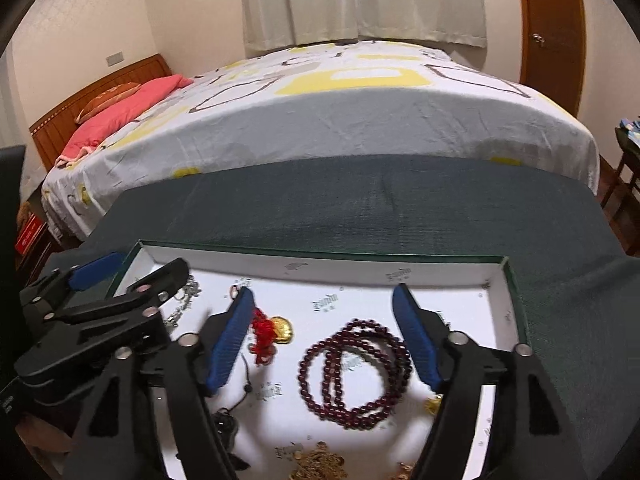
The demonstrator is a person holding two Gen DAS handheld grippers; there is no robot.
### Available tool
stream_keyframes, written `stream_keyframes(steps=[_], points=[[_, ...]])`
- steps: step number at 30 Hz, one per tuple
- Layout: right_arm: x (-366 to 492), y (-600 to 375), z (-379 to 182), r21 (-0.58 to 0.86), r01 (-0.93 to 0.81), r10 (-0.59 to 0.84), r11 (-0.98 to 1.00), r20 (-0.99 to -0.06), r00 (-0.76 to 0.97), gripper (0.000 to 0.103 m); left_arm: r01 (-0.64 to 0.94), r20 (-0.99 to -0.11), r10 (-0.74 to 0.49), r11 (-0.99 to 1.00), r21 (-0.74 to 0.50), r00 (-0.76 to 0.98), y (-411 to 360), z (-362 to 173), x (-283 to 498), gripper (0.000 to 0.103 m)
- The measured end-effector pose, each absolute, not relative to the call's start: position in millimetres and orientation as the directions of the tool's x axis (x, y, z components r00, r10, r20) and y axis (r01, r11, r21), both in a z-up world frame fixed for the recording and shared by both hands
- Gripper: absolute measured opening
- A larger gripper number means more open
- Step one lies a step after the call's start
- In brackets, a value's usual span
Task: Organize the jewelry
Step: 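Open the left tool to drop the pendant in the box while the right tool releases the tassel, then withdraw both open tools from the box away from the table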
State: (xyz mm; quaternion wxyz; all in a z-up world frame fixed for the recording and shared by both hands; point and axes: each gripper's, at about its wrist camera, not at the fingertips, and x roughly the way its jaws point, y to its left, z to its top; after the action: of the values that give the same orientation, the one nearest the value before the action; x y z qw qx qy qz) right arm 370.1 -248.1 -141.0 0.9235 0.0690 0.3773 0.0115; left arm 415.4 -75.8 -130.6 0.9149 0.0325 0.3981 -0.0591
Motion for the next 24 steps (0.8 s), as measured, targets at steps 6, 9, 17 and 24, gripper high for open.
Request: stream_keyframes(steps=[6,9,17,24], points=[[362,-255,-141,0.12,0.06,0.04,0.991,-0.688,0.724,0.079,0.145,-0.724,-0.071,0.989,0.04,0.686,-79,-134,405,0.093],[359,-257,-138,0.108,0.068,0.024,0.992,-0.682,0.731,0.08,0.148,-0.716,-0.064,0.987,0.056,0.696,-81,-133,403,0.093],[348,-263,-135,0.114,0.089,0.01,0.989,-0.667,0.745,0.081,0.162,-0.698,-0.071,0.985,0.065,0.712,-85,-125,393,0.093],[318,-268,-126,0.086,0.111,-0.032,0.99,-0.63,0.776,0.082,0.152,-0.69,-0.07,0.987,0.059,0.721,-80,-116,369,0.093]])
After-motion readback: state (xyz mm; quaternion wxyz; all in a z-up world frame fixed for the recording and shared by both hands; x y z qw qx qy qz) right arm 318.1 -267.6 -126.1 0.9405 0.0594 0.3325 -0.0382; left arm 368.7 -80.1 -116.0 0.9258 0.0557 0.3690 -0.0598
